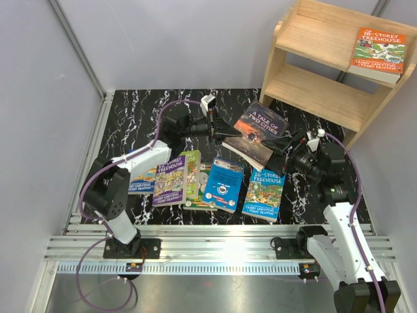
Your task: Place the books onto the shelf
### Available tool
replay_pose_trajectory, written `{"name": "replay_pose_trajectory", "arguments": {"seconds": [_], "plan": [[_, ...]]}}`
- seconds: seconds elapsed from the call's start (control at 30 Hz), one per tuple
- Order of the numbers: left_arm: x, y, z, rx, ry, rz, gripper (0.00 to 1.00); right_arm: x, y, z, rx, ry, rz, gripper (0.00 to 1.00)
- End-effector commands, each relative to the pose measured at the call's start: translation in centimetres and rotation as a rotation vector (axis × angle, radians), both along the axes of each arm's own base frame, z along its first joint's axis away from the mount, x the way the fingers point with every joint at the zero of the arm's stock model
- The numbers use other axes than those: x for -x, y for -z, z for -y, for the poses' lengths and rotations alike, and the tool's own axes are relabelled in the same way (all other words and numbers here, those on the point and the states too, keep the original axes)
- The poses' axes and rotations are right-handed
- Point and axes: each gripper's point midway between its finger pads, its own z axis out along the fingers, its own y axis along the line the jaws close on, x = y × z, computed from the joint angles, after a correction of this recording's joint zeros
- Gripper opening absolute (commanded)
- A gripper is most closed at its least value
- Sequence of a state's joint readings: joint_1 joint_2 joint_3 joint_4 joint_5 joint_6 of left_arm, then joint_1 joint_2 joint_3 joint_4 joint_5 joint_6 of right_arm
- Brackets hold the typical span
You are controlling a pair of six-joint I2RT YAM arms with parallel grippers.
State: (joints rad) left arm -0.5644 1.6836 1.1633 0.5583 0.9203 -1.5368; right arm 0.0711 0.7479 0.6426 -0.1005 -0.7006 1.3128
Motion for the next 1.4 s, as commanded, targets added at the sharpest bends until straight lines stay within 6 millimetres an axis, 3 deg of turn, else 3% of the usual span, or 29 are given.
{"name": "replay_pose_trajectory", "arguments": {"seconds": [0.0, 0.1, 0.23, 0.43, 0.47, 0.5, 0.57, 0.6, 0.63, 0.67, 0.7, 0.73, 0.77, 0.8, 0.83, 0.87, 0.9, 0.93, 0.97, 1.13, 1.27, 1.37], "plan": [[2.1, -7.3, -1.8, 0.275, 0.028, 0.111, 0.00, 0.2, -3.3, -0.2, -0.055, -0.006, 0.105, 1.00], [2.1, -7.1, -2.1, 0.324, 0.024, 0.107, 0.00, 0.4, -3.5, -0.1, -0.072, 0.005, 0.109, 0.98], [1.7, -5.6, -1.7, 0.255, 0.007, 0.103, 0.00, 0.9, -4.3, 0.0, -0.085, 0.011, 0.128, 0.49], [2.1, -5.1, -1.3, 0.119, 0.006, 0.226, 0.00, 1.2, -6.1, 0.2, -0.026, 0.017, 0.168, 0.14], [2.0, -5.0, -1.1, 0.062, 0.011, 0.199, 0.07, 1.0, -6.0, 0.3, -0.001, 0.025, 0.145, 0.09], [2.1, -5.3, -1.3, 0.027, 0.003, 0.300, 0.16, 1.4, -8.5, 0.3, 0.021, 0.022, 0.204, 0.00], [1.9, -5.2, -1.7, -0.090, -0.016, 0.307, 0.31, 0.4, -8.1, 0.7, 0.151, 0.024, 0.178, 0.00], [2.0, -5.3, -2.1, -0.129, -0.023, 0.416, 0.51, 0.8, -12.1, 1.0, 0.189, 0.032, 0.272, 0.00], [2.4, -4.2, -2.6, -0.200, -0.014, 0.381, 0.61, -0.3, -11.5, 1.2, 0.272, 0.015, 0.259, 0.00], [2.0, -4.6, -3.0, -0.227, -0.045, 0.412, 0.70, 0.1, -15.6, 1.5, 0.306, 0.033, 0.362, 0.00], [2.0, -4.5, -3.5, -0.253, -0.056, 0.456, 0.82, -0.2, -16.9, 1.7, 0.345, 0.038, 0.393, 0.00], [2.1, -4.3, -3.9, -0.268, -0.064, 0.460, 0.87, -2.1, -16.7, 1.9, 0.414, 0.026, 0.395, 0.00], [2.0, -3.3, -4.5, -0.290, -0.071, 0.438, 0.89, -1.4, -20.1, 2.4, 0.444, 0.046, 0.451, 0.00], [2.4, -3.4, -5.0, -0.287, -0.077, 0.444, 0.92, -1.7, -21.2, 2.5, 0.465, 0.048, 0.471, 0.00], [2.5, -3.2, -5.2, -0.287, -0.082, 0.443, 0.95, -3.7, -20.7, 3.2, 0.501, 0.052, 0.430, 0.00], [2.5, -2.2, -5.5, -0.302, -0.084, 0.422, 0.96, -3.0, -24.3, 3.5, 0.501, 0.069, 0.519, 0.00], [2.9, -2.3, -5.9, -0.297, -0.088, 0.424, 0.97, -3.6, -25.3, 4.3, 0.504, 0.090, 0.531, 0.00], [3.1, -2.0, -6.0, -0.300, -0.090, 0.422, 0.98, -5.8, -25.3, 6.5, 0.502, 0.143, 0.484, 0.00], [3.3, -1.2, -6.2, -0.311, -0.088, 0.406, 0.98, -5.2, -27.5, 7.1, 0.480, 0.147, 0.536, 0.00], [4.2, -0.6, -6.8, -0.316, -0.094, 0.403, 0.99, -8.4, -30.5, 13.5, 0.328, 0.229, 0.534, 0.00], [4.5, 0.3, -7.1, -0.332, -0.100, 0.395, 0.99, -10.4, -30.5, 19.6, 0.183, 0.287, 0.456, 0.00], [4.5, 0.5, -7.2, -0.335, -0.102, 0.393, 0.99, -11.2, -31.7, 22.1, 0.084, 0.289, 0.449, 0.00]]}}
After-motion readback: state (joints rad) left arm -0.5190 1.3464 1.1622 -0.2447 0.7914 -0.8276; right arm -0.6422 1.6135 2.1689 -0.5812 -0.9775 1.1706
